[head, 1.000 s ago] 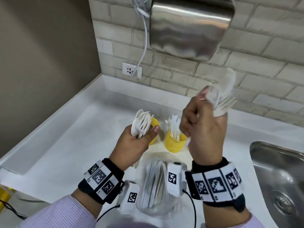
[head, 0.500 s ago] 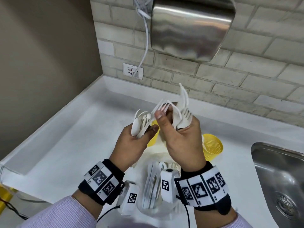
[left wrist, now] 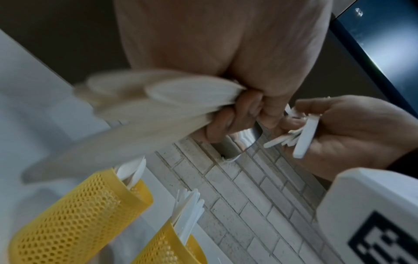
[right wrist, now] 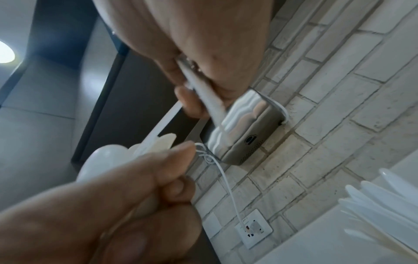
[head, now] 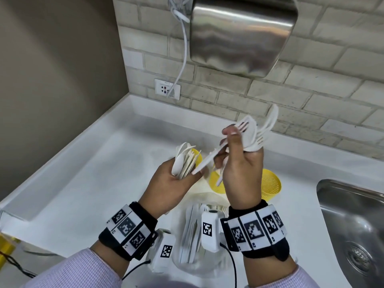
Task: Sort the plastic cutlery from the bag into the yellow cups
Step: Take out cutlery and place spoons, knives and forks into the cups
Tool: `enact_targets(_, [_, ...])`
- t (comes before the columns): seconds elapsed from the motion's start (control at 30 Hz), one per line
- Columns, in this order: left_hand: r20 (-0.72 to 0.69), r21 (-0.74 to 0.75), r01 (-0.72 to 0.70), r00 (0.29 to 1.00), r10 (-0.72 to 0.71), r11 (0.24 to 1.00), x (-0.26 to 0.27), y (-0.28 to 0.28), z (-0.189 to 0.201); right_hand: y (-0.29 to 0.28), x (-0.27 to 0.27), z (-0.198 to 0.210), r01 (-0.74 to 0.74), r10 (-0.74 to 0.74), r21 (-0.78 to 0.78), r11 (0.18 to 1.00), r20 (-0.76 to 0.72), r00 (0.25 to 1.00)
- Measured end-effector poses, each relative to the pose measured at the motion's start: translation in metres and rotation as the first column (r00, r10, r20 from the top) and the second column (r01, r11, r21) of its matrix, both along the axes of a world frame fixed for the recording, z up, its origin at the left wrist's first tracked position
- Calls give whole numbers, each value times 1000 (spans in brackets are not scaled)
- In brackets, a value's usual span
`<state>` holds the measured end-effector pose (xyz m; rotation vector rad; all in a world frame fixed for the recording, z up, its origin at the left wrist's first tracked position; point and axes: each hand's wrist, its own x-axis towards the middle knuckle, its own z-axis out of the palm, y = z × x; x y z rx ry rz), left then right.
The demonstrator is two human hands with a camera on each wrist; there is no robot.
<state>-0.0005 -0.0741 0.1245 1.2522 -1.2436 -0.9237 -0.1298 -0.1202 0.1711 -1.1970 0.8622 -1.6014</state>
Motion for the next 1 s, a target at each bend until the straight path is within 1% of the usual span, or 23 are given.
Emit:
enact_targets(0.1, [15,14,31,999,-31,999,1,1,0,-11,-6,1,122,-120,-21,992,88,989])
enact_targets(0.17, [-3,23,39,999,-39,999,2,-1,0,-14,-10,5,186,-182,-18,982,141,973])
enact_targets(0.27, [-69,45,63,996,-60,997,4,-3,-5,-16,-16,8,278,-268,-70,958,124,956])
enact_targets(0.33, [-108,63,74,992,-67,995,4,-3,-7,-14,-17,8,284,-271,-101,954,125,955])
enact_targets(0.4, [-113,87,78,991,-68,993,5,-4,-8,-14,-17,7,231,-220,-109,967,102,970])
enact_targets(0.47, [-107,98,88,991,-77,991,5,-4,-9,-14,-19,3,160,-161,-94,983,2,987])
enact_targets(0.53, [-106,114,99,991,-87,989,6,-5,-11,-16,-22,-5,42,-51,-76,996,-124,991])
enact_targets(0.6, [-108,114,104,990,-91,988,6,-5,-12,-13,-24,-7,-121,102,-51,991,-281,954])
enact_targets(0.67, [-114,100,120,987,-109,988,6,-6,-13,-11,-24,-11,-282,271,26,959,-374,887])
enact_targets(0.73, [-148,69,149,979,-137,986,6,-6,-11,-10,-22,-11,-388,399,104,916,-362,843])
enact_targets(0.8, [-153,51,165,976,-156,985,7,-7,-12,-9,-21,-12,-440,458,133,888,-336,823])
enact_targets(1.0, [-155,92,201,970,-185,975,9,-6,-15,-10,-19,-12,-445,462,128,887,-303,834])
